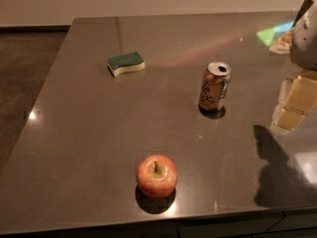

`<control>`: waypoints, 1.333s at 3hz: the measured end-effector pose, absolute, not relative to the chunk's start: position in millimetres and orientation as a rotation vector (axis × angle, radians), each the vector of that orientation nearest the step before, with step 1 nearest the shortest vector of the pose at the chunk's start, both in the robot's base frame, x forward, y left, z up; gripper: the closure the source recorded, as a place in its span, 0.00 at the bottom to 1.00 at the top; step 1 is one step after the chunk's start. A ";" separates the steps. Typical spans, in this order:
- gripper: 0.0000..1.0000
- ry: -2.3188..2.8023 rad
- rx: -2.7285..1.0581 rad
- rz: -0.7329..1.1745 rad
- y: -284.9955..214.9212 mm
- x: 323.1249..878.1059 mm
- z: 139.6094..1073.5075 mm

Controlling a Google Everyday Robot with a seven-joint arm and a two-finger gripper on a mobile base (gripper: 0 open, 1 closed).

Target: Move orange can near apple

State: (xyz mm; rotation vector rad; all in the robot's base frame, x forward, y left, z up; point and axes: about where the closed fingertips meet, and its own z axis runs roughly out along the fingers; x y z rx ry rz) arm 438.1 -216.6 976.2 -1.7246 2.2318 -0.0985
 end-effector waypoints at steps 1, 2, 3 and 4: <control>0.00 2.232 -1.725 -0.099 -216.6 438.1 976.2; 0.00 2.225 -1.699 -0.062 -212.3 446.5 975.5; 0.00 2.217 -1.664 -0.006 -196.1 469.8 964.8; 0.00 2.221 -1.596 0.036 -185.2 498.1 951.1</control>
Offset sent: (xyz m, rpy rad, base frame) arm 0.0184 0.0082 -0.0067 0.0786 0.0208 -0.0143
